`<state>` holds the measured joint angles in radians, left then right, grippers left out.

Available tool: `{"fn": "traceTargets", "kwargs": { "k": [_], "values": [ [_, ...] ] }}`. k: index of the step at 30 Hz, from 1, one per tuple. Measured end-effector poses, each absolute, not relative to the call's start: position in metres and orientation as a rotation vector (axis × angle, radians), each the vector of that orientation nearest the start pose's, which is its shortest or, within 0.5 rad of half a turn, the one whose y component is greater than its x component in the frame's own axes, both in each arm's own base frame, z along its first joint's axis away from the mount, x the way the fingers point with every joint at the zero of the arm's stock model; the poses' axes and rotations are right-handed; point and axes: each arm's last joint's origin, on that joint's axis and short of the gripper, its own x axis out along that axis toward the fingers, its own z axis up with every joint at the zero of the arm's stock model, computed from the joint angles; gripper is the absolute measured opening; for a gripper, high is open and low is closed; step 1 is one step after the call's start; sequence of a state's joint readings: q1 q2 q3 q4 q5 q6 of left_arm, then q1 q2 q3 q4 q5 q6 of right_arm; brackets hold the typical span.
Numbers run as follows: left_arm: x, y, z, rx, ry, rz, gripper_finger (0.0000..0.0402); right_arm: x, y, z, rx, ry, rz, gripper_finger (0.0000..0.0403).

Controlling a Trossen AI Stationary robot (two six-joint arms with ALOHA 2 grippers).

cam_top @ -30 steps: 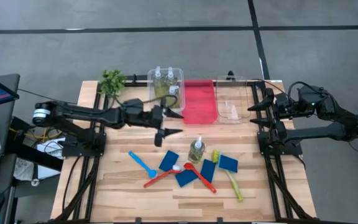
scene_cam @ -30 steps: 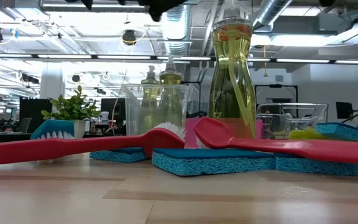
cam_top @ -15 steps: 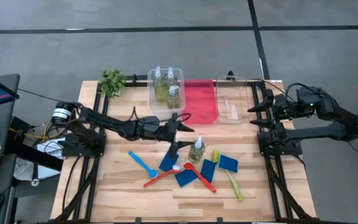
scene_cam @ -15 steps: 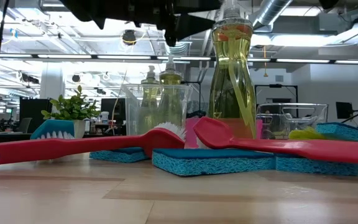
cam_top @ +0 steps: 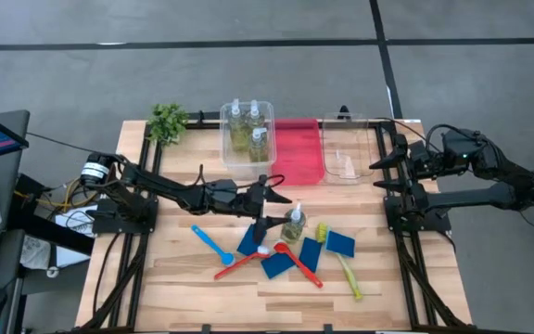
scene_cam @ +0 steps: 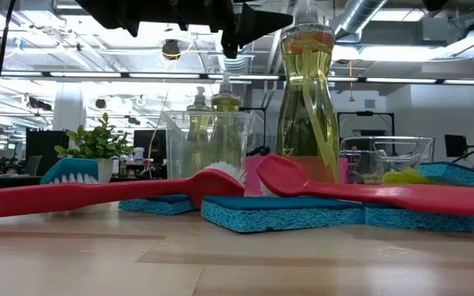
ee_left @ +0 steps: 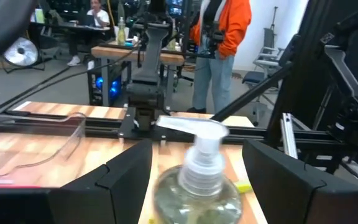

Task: Pick & Place Kitchen Sink Supplies
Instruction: Put the transparent soap dispenser into the transparent container

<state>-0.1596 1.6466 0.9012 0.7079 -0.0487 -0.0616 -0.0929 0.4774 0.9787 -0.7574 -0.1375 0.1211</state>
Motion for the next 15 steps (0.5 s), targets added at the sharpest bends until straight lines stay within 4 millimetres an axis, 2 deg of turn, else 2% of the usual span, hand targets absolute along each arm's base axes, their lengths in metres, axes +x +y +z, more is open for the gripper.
{"fn": "traceTargets", "kwargs": {
  "k": [15],
  "values": [
    [0.3525, -0.0582, 0.2408, -0.071, 0.043, -0.090, 0.0242, 0.0649, -0.0021, 0.3707, 0.150, 0.257, 0.029, 0.0225]
  ]
}}
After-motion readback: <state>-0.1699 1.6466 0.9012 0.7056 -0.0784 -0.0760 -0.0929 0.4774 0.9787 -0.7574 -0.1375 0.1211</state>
